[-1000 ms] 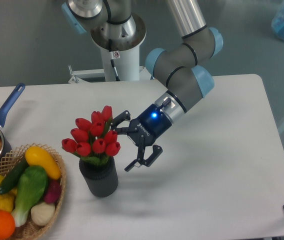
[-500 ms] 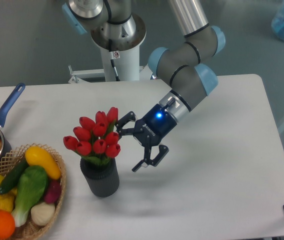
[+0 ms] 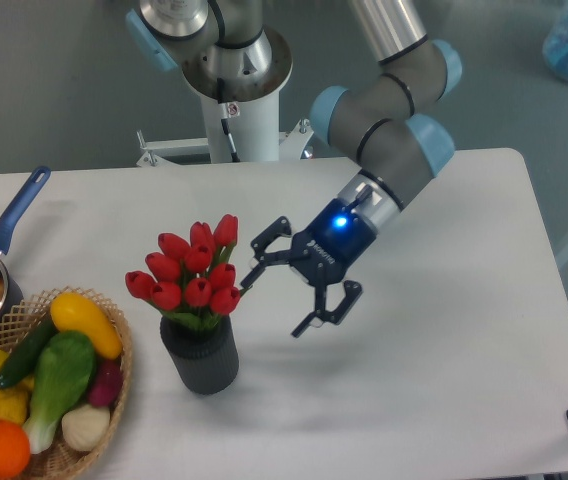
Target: Insert the flowers into the vase
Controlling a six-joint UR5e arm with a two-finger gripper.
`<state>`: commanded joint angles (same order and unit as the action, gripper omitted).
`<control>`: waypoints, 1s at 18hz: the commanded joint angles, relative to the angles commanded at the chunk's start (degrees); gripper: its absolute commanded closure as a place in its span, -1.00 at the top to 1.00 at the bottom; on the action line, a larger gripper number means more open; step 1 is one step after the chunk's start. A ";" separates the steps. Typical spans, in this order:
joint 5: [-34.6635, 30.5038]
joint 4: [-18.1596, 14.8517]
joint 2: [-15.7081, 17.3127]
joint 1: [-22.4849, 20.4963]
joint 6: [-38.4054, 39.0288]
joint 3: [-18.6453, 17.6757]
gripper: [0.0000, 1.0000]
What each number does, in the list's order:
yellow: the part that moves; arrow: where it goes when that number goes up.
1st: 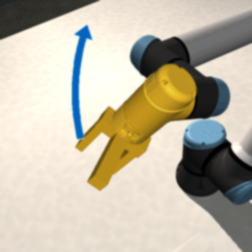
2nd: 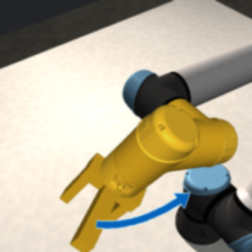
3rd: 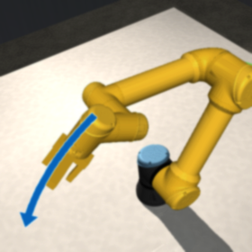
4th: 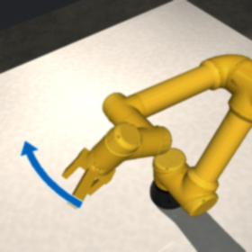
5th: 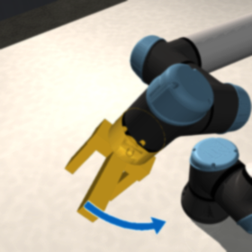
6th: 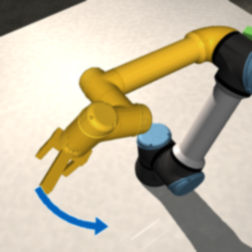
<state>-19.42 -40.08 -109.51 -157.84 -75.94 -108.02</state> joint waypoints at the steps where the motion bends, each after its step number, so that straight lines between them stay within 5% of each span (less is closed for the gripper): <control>1: -1.05 0.00 0.44 -0.62 0.00 0.17 1.00; 11: -26.78 -0.17 5.79 -3.60 0.18 4.48 1.00; 18: -58.41 -1.57 12.74 -4.40 -0.70 6.42 1.00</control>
<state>-77.83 -41.65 -96.78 -162.25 -76.64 -101.60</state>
